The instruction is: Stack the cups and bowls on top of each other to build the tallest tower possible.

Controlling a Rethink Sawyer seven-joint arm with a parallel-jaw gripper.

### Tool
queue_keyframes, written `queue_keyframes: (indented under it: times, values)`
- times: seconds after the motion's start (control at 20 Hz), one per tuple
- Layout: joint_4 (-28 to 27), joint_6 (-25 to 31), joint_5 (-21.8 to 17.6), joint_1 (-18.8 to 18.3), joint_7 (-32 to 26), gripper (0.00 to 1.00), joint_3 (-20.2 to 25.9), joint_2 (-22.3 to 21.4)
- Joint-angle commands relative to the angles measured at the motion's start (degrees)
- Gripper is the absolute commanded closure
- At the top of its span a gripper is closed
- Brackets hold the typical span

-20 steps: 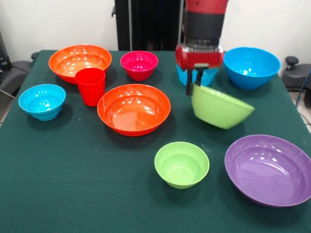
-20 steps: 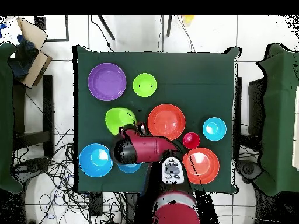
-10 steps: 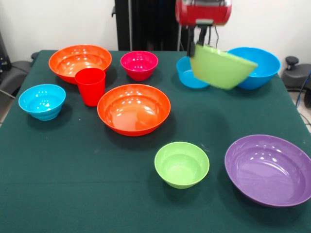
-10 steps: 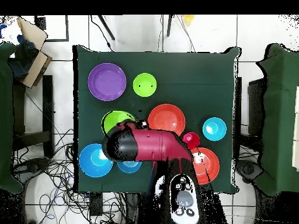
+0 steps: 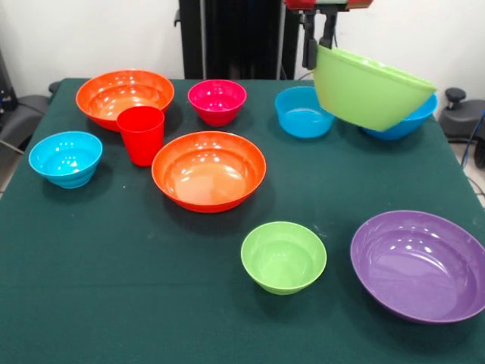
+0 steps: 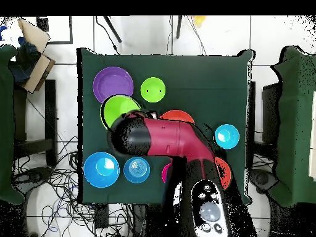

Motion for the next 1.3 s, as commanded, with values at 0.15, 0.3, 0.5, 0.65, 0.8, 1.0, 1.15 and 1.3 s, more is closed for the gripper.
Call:
queue_keyframes:
  times: [0.15,0.3,0.5,0.65,0.8,1.0,1.15,1.3]
  values:
    - [-7.89,5.8,-1.67,-8.06,-10.99,1.0,12.64,4.69]
    - [-8.8,5.37,-3.91,-10.39,-12.29,1.0,14.55,5.67]
    - [-9.83,7.24,-6.13,-12.41,-14.04,1.0,15.87,5.43]
    - [-10.26,8.55,-7.44,-14.33,-15.38,1.0,17.1,5.19]
    - [-10.73,9.12,-8.82,-16.71,-16.61,1.0,18.9,5.85]
    - [-9.43,9.06,-10.15,-19.75,-17.08,1.0,21.95,5.7]
    - [-8.76,9.63,-11.28,-21.14,-17.02,1.0,23.34,5.42]
    - [-8.37,9.53,-12.77,-22.59,-16.9,1.0,24.78,5.74]
